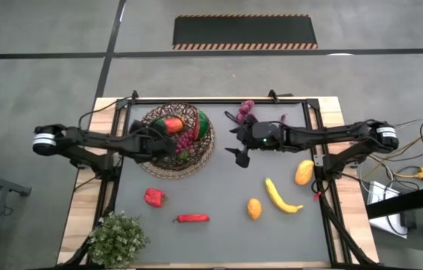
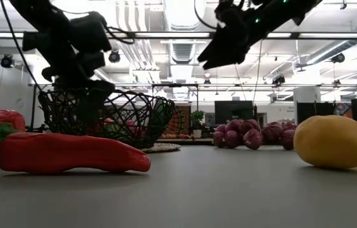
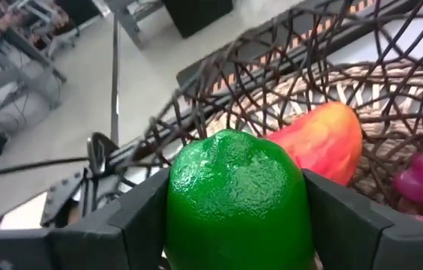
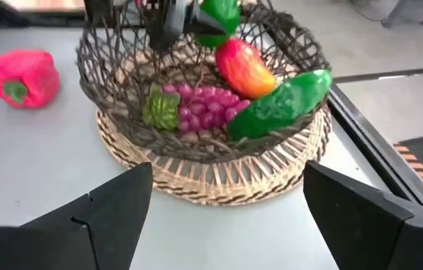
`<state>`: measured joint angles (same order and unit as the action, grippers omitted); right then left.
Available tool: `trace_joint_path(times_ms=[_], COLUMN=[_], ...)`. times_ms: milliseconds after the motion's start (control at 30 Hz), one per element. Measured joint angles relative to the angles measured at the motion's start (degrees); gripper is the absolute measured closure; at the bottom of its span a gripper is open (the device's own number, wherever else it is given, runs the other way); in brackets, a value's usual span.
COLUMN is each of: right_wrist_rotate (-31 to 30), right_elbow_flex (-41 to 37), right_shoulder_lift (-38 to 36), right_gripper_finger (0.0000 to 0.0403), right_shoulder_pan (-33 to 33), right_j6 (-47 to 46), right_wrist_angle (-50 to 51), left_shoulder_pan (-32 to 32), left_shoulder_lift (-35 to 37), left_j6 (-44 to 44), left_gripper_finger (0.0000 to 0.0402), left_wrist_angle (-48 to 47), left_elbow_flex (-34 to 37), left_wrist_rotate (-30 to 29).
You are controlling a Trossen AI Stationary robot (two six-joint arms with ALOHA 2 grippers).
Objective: Build produce basket
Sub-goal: Put the lime into the wire basket
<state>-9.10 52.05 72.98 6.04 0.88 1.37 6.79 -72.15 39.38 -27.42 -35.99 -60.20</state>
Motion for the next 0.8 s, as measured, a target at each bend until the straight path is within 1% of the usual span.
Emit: trace_joint_path(times_ms=[133, 367, 700, 800], right_wrist_rotate=[0.02, 0.02, 0.04, 0.04], right_elbow_flex=[0.01, -0.07, -0.54, -1.06], right_shoulder_lift=[-3.06, -6.12, -5.37, -5.35], right_gripper_finger=[0.0076, 0.0076, 0.0076, 0.0076], right_shoulder_pan=[0.0, 0.0, 0.0, 0.0], right_j6=[-1.04, -1.99, -2.84, -2.86], right_wrist_angle=[3.04, 4.38, 4.38, 4.38], left_shoulder_pan=[0.35, 0.76, 0.78, 0.87], left_shoulder_lift=[-2.39, -4.03, -4.73, -5.08], left_j6=[4.94, 13.61, 21.22, 23.09], left_gripper_finger=[0.0156, 0.0156, 0.0156, 0.0149], left_wrist_angle=[0.43, 0.28, 0.38, 0.42], left_elbow_flex=[-0.26, -0.26, -0.26, -0.26], left_wrist_rotate=[0.4, 5.83, 5.7, 5.44])
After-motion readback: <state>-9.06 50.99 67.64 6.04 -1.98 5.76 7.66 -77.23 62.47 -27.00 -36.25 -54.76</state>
